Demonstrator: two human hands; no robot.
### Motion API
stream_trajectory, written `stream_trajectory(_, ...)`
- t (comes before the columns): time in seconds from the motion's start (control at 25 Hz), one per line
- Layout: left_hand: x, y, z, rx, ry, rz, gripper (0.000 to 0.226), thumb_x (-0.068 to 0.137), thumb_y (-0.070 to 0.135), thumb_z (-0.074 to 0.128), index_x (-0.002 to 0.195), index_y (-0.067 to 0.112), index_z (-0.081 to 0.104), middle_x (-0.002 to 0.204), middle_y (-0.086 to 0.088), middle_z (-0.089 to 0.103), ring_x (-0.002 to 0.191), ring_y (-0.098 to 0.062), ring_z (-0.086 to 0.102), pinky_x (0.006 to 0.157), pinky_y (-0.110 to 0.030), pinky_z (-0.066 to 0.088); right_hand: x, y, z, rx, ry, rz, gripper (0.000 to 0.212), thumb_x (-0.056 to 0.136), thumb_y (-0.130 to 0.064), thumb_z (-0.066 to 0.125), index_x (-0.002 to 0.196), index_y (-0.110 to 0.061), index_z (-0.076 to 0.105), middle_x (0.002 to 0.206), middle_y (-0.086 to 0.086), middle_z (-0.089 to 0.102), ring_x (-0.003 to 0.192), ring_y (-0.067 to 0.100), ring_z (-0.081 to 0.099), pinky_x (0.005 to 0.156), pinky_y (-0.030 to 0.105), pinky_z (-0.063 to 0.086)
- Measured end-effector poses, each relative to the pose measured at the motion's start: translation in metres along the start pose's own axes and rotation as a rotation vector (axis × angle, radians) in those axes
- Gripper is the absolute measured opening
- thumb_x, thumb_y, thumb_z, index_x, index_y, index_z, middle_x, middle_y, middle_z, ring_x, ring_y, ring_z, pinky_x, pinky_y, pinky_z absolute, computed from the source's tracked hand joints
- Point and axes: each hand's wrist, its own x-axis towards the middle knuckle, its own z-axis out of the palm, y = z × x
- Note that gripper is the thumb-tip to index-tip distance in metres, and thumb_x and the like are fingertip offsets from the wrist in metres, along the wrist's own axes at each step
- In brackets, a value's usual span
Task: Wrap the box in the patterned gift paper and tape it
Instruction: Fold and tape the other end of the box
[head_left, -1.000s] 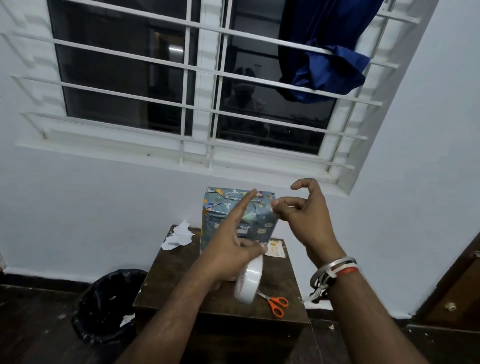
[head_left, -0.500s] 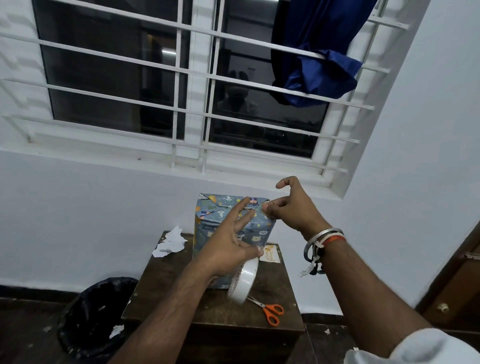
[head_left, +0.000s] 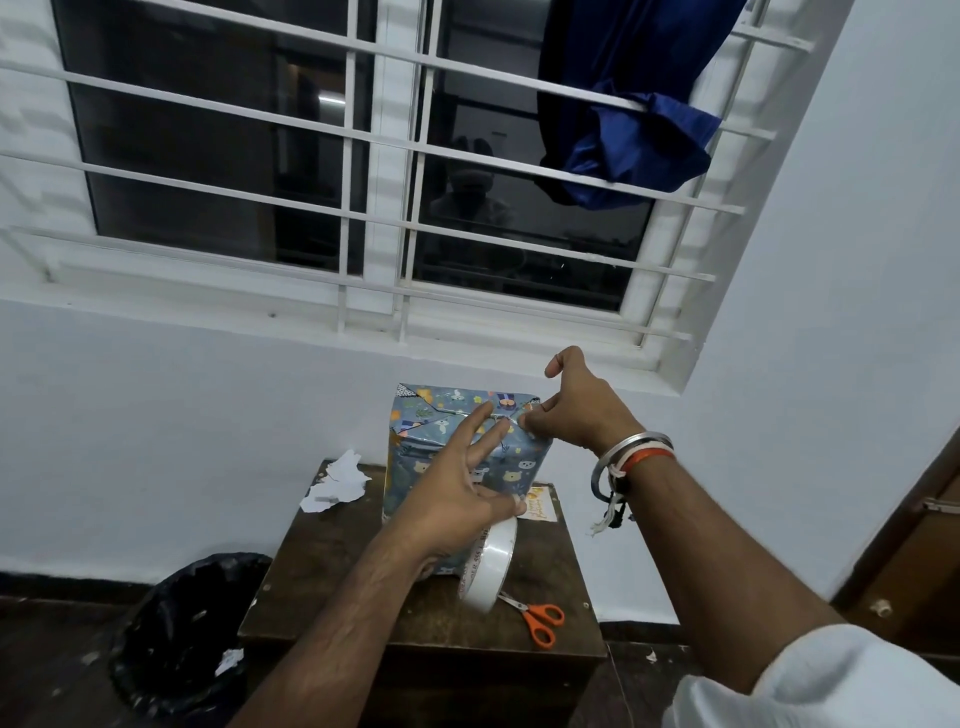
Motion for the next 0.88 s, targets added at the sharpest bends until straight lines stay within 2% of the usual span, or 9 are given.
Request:
stream_trajectory(0.12,0.001,-0.002,0.000,0.010,0.003,-0.001,0.107,0.083,-0.003,0.079,0.157,0.047,0.020,0.152,0.033,0.041,0.070,-0.016,0.068,0.061,-0.017,0.049,0.004,-0.003,0.002,-0.032,0.028,0.028,0.054,0.081,-0.013,0.080,0.115,-0.018,0.038,0.104,0.012,0.070,0.094,0.029,0.068,0.069,0.035,0.055)
stream_trajectory(0.32,0.002,-0.002,0.000,0.015,0.009,-0.001,0.106,0.083,-0.007,0.077,0.157,0.044,0.021,0.152,0.031,0.042,0.061,-0.010,0.061,0.057,-0.017,0.048,0.006,-0.005,0.009,-0.013,0.079,0.055,0.052,0.078,-0.013,0.083,0.112,-0.019,0.043,0.105,0.011,0.069,0.094,0.029,0.067,0.074,0.037,0.056)
stream_trajectory(0.44,0.001,0.000,-0.002,0.008,0.023,0.001,0.107,0.082,-0.007,0.078,0.155,0.046,0.021,0.150,0.033,0.044,0.071,-0.013,0.068,0.064,-0.021,0.053,0.005,-0.007,0.011,-0.020,0.122,0.048,0.055,0.076,-0.019,0.087,0.111,-0.020,0.045,0.103,0.010,0.068,0.091,0.029,0.067,0.071,0.035,0.054)
stream_trajectory(0.56,0.000,0.001,-0.003,0.000,0.030,0.014,0.106,0.082,-0.009,0.077,0.153,0.048,0.023,0.150,0.031,0.045,0.070,-0.005,0.069,0.066,-0.021,0.053,0.004,0.002,0.006,0.023,0.078,0.130,0.057,0.075,-0.032,0.090,0.110,-0.017,0.047,0.095,0.005,0.065,0.086,0.028,0.071,0.072,0.038,0.060)
stream_trajectory(0.68,0.000,0.003,-0.001,0.007,0.035,0.027,0.105,0.082,-0.009,0.078,0.152,0.049,0.024,0.153,0.027,0.043,0.073,-0.009,0.073,0.065,-0.020,0.053,0.006,0.016,0.009,0.286,-0.035,0.225,0.039,0.080,-0.029,0.087,0.101,-0.014,0.058,0.100,0.011,0.072,0.086,0.030,0.076,0.078,0.043,0.065)
stream_trajectory(0.8,-0.001,0.004,0.000,-0.009,0.044,0.044,0.104,0.082,-0.009,0.078,0.150,0.051,0.026,0.156,0.023,0.041,0.092,-0.024,0.077,0.069,-0.021,0.054,0.012,0.025,0.018,0.336,0.033,0.221,0.021,0.084,-0.028,0.081,0.088,-0.016,0.064,0.097,0.013,0.076,0.085,0.029,0.077,0.081,0.048,0.064)
stream_trajectory(0.88,0.000,0.005,0.000,-0.021,0.053,0.053,0.102,0.083,-0.009,0.077,0.148,0.051,0.028,0.158,0.020,0.040,0.097,-0.022,0.076,0.074,-0.022,0.056,0.010,0.027,0.023,0.335,0.084,0.219,0.018,0.088,-0.031,0.077,0.087,-0.017,0.066,0.092,0.009,0.076,0.078,0.026,0.076,0.080,0.045,0.064)
